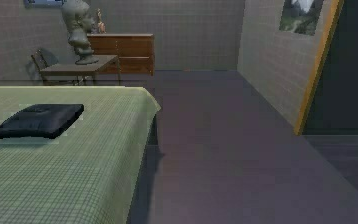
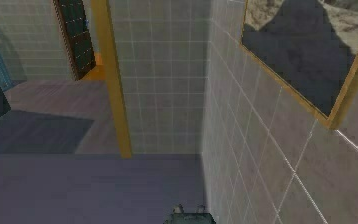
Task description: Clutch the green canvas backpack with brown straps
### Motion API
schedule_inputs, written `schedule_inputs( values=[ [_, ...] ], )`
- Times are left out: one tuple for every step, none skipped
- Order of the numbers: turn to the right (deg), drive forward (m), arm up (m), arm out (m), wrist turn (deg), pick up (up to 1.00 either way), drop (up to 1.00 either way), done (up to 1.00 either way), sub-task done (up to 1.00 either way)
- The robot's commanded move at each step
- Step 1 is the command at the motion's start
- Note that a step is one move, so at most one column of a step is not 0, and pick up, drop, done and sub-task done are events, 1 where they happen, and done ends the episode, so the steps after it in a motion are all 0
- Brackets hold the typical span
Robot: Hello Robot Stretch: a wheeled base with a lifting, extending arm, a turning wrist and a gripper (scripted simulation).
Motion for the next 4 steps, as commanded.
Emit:
schedule_inputs(
  values=[
    [0.0, 0.00, 0.16, 0.00, 0.0, 0.00, 0.00, 0.00, 0.00],
    [0.0, 0.00, 0.00, 0.18, 0.0, 0.00, 0.00, 0.00, 0.00],
    [0.0, 0.00, 0.00, 0.00, 45.0, 0.00, 0.00, 0.00, 0.00],
    [0.0, 0.00, 0.00, 0.00, 45.0, 0.00, 0.00, 0.00, 0.00]
  ],
)
